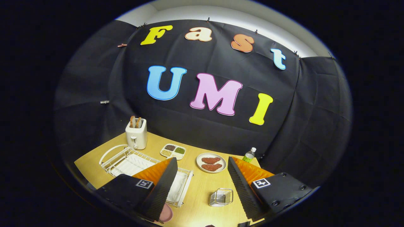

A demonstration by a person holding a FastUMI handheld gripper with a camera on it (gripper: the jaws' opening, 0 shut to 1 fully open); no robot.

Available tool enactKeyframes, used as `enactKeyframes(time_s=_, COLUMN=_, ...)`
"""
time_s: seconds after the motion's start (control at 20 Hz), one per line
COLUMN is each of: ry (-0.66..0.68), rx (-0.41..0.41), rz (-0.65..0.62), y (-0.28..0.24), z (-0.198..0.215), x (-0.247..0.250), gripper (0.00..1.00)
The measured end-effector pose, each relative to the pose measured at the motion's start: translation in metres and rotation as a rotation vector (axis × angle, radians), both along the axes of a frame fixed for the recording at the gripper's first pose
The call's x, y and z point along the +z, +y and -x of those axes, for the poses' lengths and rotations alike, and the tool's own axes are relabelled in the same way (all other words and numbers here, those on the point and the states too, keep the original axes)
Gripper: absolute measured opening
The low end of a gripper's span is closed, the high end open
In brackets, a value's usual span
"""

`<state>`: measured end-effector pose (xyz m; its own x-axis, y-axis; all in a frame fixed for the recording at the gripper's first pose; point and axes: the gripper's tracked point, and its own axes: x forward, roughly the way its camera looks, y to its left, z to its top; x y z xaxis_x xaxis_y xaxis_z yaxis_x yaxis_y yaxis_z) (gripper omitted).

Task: Take the plate from the dish rack, then take the spoon from the basket and place it into the plate.

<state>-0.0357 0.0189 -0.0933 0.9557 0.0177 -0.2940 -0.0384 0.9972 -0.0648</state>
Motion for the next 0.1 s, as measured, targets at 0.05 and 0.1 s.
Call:
enactKeyframes(time_s=0.05, ry=0.001, rx=0.000, rz=-0.001, y=0.0002, z=0.0004, x=-0.0004, gripper=0.98)
enactKeyframes(time_s=0.1, ry=0.003, rx=0.002, rz=-0.002, y=0.0002, z=-0.0006, x=-0.0004, gripper=0.98)
